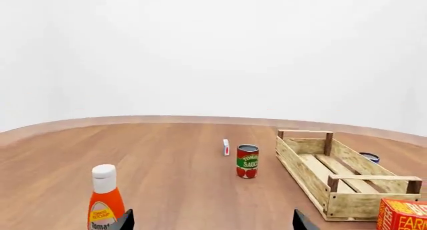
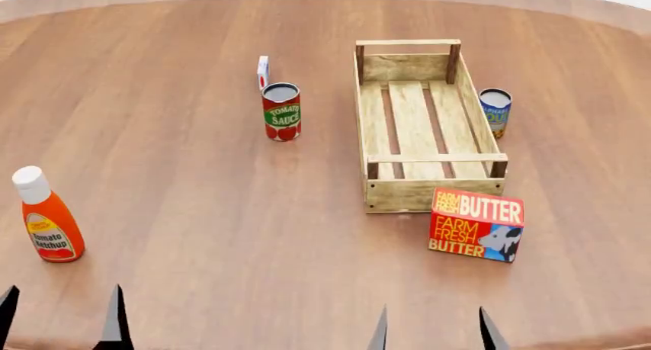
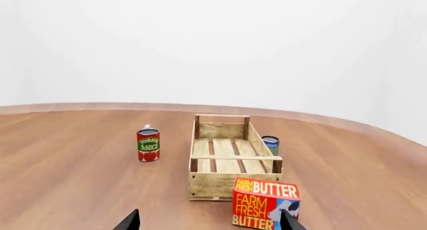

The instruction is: Pick up the butter and put it in the tray.

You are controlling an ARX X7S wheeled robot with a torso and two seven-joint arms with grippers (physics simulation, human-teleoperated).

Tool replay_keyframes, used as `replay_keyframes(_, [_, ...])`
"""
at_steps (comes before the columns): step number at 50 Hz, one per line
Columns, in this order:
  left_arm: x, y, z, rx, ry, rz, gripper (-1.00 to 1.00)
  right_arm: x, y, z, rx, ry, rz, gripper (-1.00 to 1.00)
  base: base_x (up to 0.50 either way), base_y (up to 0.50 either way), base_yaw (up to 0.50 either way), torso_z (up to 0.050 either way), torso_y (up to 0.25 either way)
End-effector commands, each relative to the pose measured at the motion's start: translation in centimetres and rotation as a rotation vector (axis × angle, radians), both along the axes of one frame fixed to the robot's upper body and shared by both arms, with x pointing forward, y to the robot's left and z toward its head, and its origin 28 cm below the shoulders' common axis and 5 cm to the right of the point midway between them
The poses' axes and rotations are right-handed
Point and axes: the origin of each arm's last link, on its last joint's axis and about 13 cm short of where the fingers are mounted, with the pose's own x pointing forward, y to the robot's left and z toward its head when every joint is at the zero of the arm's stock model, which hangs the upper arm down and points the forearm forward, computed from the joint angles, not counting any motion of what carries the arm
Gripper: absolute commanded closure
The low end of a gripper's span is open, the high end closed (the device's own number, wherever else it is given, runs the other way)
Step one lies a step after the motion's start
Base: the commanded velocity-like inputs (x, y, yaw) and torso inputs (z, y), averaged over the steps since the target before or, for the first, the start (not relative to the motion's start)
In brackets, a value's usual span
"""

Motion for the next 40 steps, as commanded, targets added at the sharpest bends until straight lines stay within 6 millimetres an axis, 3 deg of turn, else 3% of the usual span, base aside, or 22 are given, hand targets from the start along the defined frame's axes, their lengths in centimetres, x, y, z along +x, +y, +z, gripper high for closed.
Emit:
replay_keyframes(1, [-1.6, 0.2, 3.9, -0.021, -0.106, -0.006, -1.00, -1.3, 0.1, 3.5, -0.021, -0.093, 0.000, -1.00, 0.00, 0.00, 0.00, 0.000, 0.000])
replay_keyframes(9, [-2.5, 0.6, 5.9, -0.044, -0.156, 0.001, -1.00, -2.2, 0.2, 5.6, -0.045, -0.144, -0.006, -1.00, 0.00, 0.00, 0.00, 0.000, 0.000])
replay_keyframes(22, [-2.5, 0.8, 6.6, -0.062, -0.169, 0.009, -1.00, -2.3, 0.1, 6.3, -0.059, -0.147, -0.028, -1.00, 0.01, 0.00, 0.00, 0.000, 0.000])
replay_keyframes(40, [-2.6, 0.8, 6.8, -0.062, -0.174, 0.012, -1.00, -2.3, 0.0, 6.2, -0.055, -0.141, -0.034, -1.00, 0.47, 0.00, 0.00, 0.000, 0.000])
